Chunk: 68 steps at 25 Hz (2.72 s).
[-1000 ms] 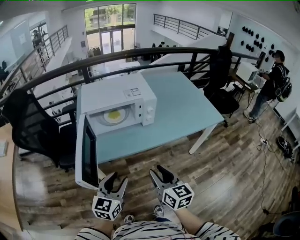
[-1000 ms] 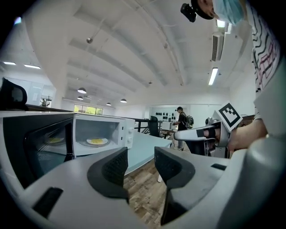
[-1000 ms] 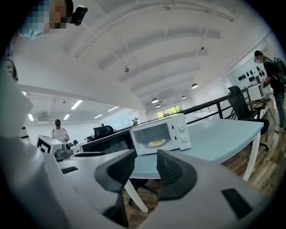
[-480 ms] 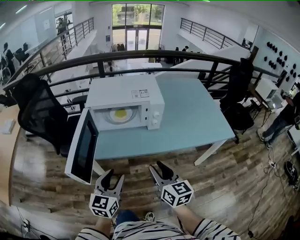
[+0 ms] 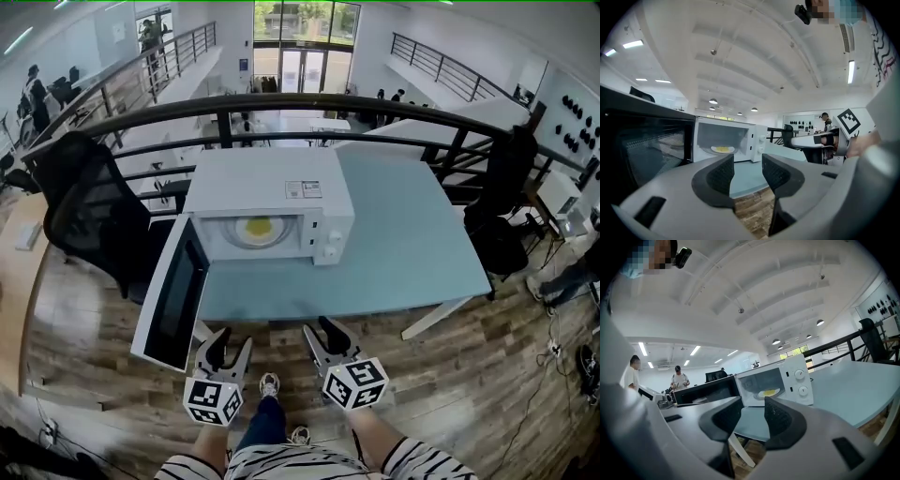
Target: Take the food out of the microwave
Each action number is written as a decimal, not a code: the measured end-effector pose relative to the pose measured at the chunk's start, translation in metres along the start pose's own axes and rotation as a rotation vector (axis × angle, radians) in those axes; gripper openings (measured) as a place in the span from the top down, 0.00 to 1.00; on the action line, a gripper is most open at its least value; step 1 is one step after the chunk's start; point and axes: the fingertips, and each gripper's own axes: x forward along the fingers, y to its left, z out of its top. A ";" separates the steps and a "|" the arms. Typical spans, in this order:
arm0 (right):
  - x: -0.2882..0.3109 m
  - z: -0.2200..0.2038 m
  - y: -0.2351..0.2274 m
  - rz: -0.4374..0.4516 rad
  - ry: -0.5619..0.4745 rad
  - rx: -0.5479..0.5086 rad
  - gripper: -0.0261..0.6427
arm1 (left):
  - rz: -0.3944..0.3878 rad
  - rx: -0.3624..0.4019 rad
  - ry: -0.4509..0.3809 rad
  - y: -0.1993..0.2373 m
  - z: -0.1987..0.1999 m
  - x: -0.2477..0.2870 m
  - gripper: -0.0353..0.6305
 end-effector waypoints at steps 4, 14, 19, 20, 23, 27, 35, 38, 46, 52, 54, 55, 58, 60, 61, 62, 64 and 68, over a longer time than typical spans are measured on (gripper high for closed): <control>0.028 -0.003 -0.015 -0.022 0.004 0.002 0.74 | -0.006 -0.022 0.019 0.016 -0.010 0.025 0.70; 0.102 -0.014 -0.049 -0.048 0.016 0.035 0.74 | 0.003 -0.077 0.039 0.057 -0.028 0.094 0.70; 0.135 -0.018 -0.063 -0.065 0.022 0.042 0.74 | 0.023 -0.094 0.020 0.081 -0.028 0.125 0.70; 0.142 -0.019 -0.065 -0.067 0.024 0.042 0.74 | 0.028 -0.100 0.013 0.086 -0.027 0.131 0.70; 0.161 -0.022 -0.069 -0.070 0.031 0.041 0.74 | 0.045 -0.120 -0.001 0.099 -0.025 0.149 0.70; 0.186 -0.025 -0.075 -0.074 0.031 0.057 0.74 | 0.055 -0.142 -0.009 0.114 -0.024 0.171 0.70; 0.227 -0.029 -0.094 -0.106 0.042 0.084 0.74 | 0.043 -0.170 0.008 0.134 -0.031 0.211 0.70; 0.241 -0.030 -0.100 -0.121 0.046 0.100 0.74 | 0.049 -0.184 0.008 0.144 -0.030 0.224 0.70; 0.280 -0.029 -0.109 -0.151 0.043 0.132 0.74 | 0.054 -0.180 0.031 0.171 -0.023 0.257 0.70; 0.300 -0.032 -0.116 -0.178 0.055 0.147 0.74 | 0.061 -0.185 0.070 0.182 -0.022 0.274 0.70; 0.306 -0.032 -0.118 -0.182 0.055 0.149 0.74 | 0.062 -0.188 0.088 0.184 -0.023 0.280 0.69; 0.309 -0.032 -0.118 -0.184 0.056 0.145 0.74 | 0.063 -0.191 0.096 0.185 -0.024 0.283 0.69; 0.317 -0.029 -0.121 -0.196 0.054 0.139 0.74 | 0.055 -0.197 0.120 0.186 -0.025 0.289 0.68; 0.321 -0.028 -0.122 -0.200 0.053 0.138 0.74 | 0.054 -0.199 0.135 0.188 -0.026 0.292 0.68; 0.323 -0.028 -0.123 -0.204 0.055 0.137 0.74 | 0.054 -0.200 0.141 0.188 -0.026 0.294 0.68; 0.325 -0.027 -0.125 -0.212 0.057 0.138 0.74 | 0.052 -0.200 0.148 0.189 -0.027 0.295 0.68; 0.328 -0.027 -0.128 -0.235 0.063 0.142 0.74 | 0.044 -0.202 0.168 0.189 -0.028 0.298 0.67; 0.335 -0.027 -0.130 -0.256 0.090 0.133 0.74 | 0.029 -0.210 0.206 0.191 -0.030 0.304 0.66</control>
